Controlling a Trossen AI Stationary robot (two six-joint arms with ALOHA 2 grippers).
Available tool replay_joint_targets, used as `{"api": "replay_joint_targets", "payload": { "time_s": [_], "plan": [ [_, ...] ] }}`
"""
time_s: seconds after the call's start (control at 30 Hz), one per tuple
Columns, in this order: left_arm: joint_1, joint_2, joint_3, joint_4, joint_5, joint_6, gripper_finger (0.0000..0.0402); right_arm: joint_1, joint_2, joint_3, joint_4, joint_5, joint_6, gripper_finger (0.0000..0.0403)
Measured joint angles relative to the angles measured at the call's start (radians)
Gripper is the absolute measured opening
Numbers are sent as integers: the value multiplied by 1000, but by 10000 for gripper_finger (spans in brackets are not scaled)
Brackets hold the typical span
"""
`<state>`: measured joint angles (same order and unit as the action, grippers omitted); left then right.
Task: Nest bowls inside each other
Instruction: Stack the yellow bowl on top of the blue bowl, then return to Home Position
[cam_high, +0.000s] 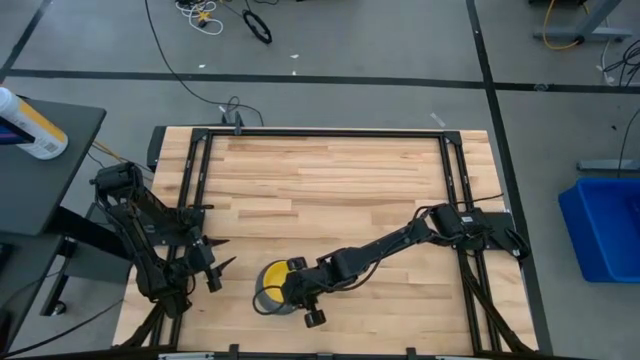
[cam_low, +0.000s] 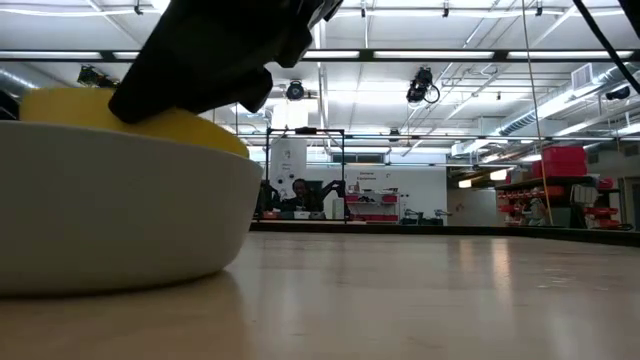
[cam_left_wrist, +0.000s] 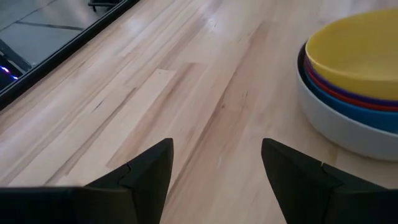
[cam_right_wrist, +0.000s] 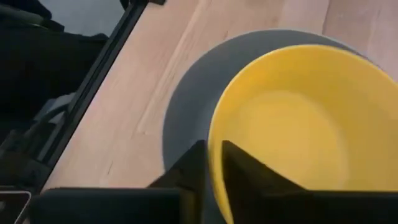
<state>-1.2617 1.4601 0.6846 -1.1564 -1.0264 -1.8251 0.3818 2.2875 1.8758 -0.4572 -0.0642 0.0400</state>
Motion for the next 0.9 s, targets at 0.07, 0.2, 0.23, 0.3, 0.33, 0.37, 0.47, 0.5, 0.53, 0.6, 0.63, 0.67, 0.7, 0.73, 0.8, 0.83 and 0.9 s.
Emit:
{"api": "replay_joint_targets", "payload": {
  "time_s": [0.07, 0.2, 0.23, 0.3, 0.33, 0.37, 0.47, 0.5, 0.53, 0.6, 0.63, 0.67, 0.7, 0.73, 0.8, 0.83, 0.9],
  "plan": [
    [0, 0, 0, 1, -11, -3, 252, 3, 0, 0, -7, 2, 1, 80],
    [0, 0, 0, 1, -33, -4, 252, 12, 0, 1, -1, 8, 1, 142],
    [0, 0, 0, 0, -36, -4, 252, 15, 0, 9, -8, 20, 0, 154],
    [0, 0, 0, 0, -42, -4, 252, 21, 0, 33, -18, 53, -22, 173],
    [0, 0, 0, 0, -49, -2, 252, 25, 0, 46, -17, 65, -39, 181],
    [0, 0, 0, 0, -59, 1, 252, 29, -5, 57, -16, 75, -51, 187],
    [0, -2, 0, -13, -70, 16, 251, 46, -25, 89, 10, 134, -78, 202],
    [0, -9, 0, -24, -70, 25, 251, 52, -43, 99, -6, 153, -109, 206],
    [0, -17, 0, -32, -68, 28, 251, 59, -65, 110, -29, 173, -145, 209],
    [-2, -36, 1, -50, -59, 50, 251, 69, -122, 116, -82, 221, -165, 213],
    [-3, -50, 0, -56, -59, 56, 251, 76, -153, 116, -107, 251, -151, 215],
    [-3, -65, 1, -59, -65, 61, 252, 82, -181, 116, -119, 276, -140, 216],
    [-3, -80, 1, -58, -65, 65, 252, 87, -211, 116, -123, 301, -128, 217],
    [-3, -98, 1, -59, -71, 65, 252, 97, -242, 116, -135, 324, -126, 218],
    [-3, -134, 5, -61, -78, 57, 252, 111, -305, 116, -145, 373, -137, 220],
    [-3, -152, 5, -58, -76, 56, 252, 120, -336, 116, -152, 406, -145, 220],
    [-3, -181, 5, -62, -51, 93, 252, 133, -396, 116, -214, 452, -28, 220]
  ]
}}
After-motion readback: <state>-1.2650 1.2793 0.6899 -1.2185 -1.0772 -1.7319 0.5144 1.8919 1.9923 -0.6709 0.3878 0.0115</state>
